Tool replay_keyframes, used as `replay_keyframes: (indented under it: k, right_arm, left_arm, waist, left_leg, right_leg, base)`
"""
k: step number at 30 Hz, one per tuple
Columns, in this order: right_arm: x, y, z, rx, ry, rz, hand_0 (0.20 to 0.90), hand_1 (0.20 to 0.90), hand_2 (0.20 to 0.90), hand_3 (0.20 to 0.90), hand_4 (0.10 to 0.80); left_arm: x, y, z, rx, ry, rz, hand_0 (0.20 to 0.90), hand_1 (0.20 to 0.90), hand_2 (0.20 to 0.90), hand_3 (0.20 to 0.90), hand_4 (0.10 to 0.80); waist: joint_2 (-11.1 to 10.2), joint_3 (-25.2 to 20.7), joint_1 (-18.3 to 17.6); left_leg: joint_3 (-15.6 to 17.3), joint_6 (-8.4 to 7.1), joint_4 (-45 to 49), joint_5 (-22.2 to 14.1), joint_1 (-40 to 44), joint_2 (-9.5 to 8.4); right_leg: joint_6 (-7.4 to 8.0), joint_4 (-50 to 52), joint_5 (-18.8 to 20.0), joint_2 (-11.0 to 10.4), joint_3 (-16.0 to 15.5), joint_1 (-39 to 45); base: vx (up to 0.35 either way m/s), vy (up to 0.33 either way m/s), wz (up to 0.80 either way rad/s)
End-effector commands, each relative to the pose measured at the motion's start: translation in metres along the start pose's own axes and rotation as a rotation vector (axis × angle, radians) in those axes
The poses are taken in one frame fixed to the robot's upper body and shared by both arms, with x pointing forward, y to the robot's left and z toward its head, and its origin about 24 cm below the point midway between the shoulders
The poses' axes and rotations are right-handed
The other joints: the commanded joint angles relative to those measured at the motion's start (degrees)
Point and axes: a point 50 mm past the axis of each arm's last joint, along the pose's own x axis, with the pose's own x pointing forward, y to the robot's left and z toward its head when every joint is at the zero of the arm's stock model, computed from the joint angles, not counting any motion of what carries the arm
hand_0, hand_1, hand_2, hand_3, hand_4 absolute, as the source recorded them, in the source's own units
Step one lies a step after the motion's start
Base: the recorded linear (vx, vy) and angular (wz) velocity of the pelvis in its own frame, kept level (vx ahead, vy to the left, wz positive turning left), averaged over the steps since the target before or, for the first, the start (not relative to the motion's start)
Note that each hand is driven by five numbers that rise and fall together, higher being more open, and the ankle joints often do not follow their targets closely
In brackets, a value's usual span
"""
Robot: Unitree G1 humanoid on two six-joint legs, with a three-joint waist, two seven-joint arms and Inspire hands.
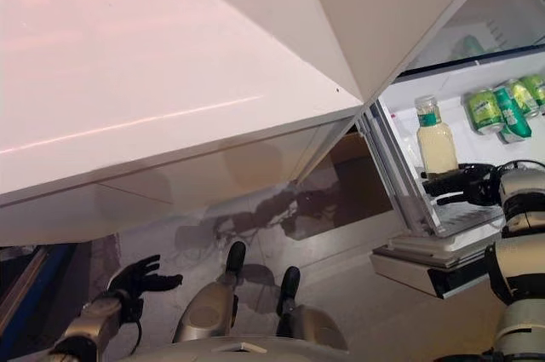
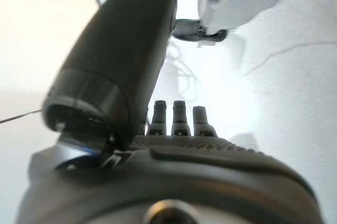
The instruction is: Put drinks into fridge and close the fridge
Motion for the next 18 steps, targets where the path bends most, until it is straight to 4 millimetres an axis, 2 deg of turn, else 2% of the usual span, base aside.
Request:
replay_keyframes:
  k: [1,10,12,18]
  right_arm:
    - [-0.047,-0.050,0.020,-0.050,0.004,-0.159,0.300,0.300,0.300,0.200,0.100]
    - [-0.055,-0.061,-0.003,-0.114,0.287,-0.210,0.300,0.300,0.300,0.200,0.100]
    - [-0.053,-0.061,-0.009,-0.111,0.310,-0.218,0.300,0.300,0.300,0.200,0.100]
    - [-0.053,-0.059,-0.007,-0.112,0.333,-0.203,0.300,0.300,0.300,0.200,0.100]
  left_arm:
    - [-0.006,0.020,-0.017,0.034,0.065,0.029,0.900,0.900,0.900,0.900,0.800]
    - [-0.004,0.024,-0.008,0.038,0.043,0.034,0.900,0.900,0.900,0.900,0.800]
    - [-0.003,0.025,-0.006,0.046,0.042,0.034,0.900,0.900,0.900,0.900,0.800]
    - [-0.002,0.025,-0.003,0.052,0.035,0.029,0.900,0.900,0.900,0.900,0.800]
  waist:
    - [0.39,-2.22,1.18]
    - [0.10,-0.66,2.49]
    - [0.06,-0.48,2.74]
    - [0.15,-0.15,2.94]
  left_leg:
    - [-1.96,1.14,2.14,-4.71,-2.67,-0.96]
    - [-3.40,0.84,2.45,-3.99,-4.26,-1.37]
    - [-3.61,0.80,2.48,-3.89,-4.39,-1.41]
    - [-3.82,0.71,2.48,-3.72,-4.90,-1.46]
  right_leg:
    - [2.29,2.72,4.04,1.20,0.09,-5.50]
    - [2.15,3.15,4.08,0.82,-1.12,-6.62]
    - [2.16,3.18,4.14,0.81,-1.26,-6.68]
    - [2.29,3.34,4.22,0.64,-1.55,-7.20]
  base:
    - [-0.017,-0.036,0.05]
    - [-0.002,-0.034,0.08]
    - [0.016,-0.028,0.08]
    - [0.002,-0.005,0.02]
